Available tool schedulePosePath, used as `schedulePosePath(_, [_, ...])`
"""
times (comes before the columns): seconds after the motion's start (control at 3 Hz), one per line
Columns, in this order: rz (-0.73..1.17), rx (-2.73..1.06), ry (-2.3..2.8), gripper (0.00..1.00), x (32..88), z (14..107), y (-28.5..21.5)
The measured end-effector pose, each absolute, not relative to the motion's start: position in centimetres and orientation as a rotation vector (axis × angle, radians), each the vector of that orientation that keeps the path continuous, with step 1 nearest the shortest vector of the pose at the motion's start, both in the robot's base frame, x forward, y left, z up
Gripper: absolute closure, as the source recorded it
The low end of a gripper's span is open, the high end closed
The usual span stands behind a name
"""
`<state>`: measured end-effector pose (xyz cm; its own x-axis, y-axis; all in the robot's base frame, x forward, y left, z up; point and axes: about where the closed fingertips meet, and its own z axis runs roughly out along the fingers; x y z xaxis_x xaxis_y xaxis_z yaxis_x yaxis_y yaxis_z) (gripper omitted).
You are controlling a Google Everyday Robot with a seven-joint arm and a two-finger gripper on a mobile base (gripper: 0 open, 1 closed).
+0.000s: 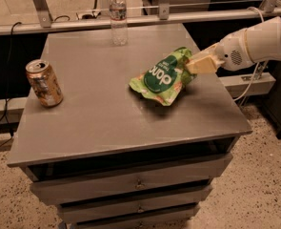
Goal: Pick green rice chip bag
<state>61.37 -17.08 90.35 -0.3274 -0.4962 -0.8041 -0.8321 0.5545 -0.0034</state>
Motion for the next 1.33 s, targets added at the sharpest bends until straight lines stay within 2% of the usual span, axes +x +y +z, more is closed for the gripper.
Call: schedulePosePath(1.33, [0.489, -1.004, 1.858, 1.0, 60.2, 97.8, -16.6])
